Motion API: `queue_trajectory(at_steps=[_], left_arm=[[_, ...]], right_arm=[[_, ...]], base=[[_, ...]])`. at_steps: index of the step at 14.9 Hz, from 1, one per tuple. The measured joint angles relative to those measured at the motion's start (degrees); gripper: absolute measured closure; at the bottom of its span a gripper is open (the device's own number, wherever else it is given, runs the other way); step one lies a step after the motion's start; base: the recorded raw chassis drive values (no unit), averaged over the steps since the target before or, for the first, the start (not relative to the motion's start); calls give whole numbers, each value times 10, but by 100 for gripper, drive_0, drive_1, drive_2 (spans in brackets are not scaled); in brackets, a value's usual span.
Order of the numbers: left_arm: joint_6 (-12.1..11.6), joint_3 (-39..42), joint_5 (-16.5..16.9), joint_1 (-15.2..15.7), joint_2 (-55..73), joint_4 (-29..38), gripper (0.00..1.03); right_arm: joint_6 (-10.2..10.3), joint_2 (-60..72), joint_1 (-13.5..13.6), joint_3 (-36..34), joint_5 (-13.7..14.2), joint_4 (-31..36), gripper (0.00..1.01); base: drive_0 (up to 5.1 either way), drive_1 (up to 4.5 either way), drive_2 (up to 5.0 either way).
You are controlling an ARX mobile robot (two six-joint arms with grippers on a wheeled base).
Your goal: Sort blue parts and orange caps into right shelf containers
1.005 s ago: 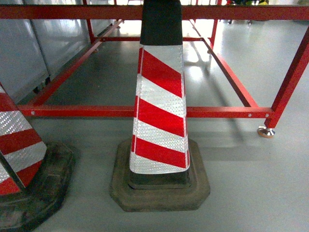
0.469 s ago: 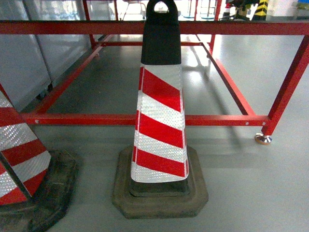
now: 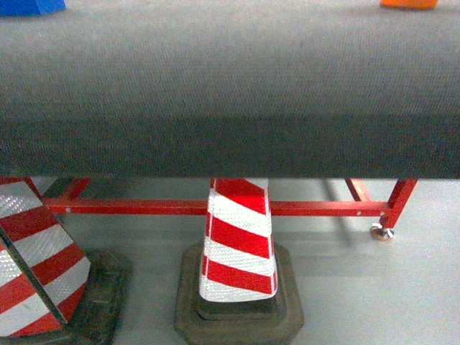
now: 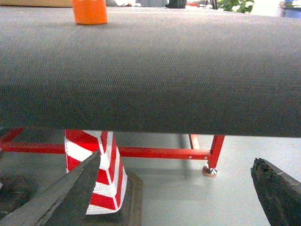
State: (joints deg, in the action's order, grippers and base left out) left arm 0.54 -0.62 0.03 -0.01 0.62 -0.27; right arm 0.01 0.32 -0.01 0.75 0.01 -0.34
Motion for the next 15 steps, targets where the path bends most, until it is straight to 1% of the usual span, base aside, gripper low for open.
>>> queue_trajectory(at_steps=[15], left_arm=[[-2, 0, -1, 0, 0, 3, 5]], right_arm=[[0, 0, 0, 0, 0, 3, 3]], base=[[0, 0, 0]])
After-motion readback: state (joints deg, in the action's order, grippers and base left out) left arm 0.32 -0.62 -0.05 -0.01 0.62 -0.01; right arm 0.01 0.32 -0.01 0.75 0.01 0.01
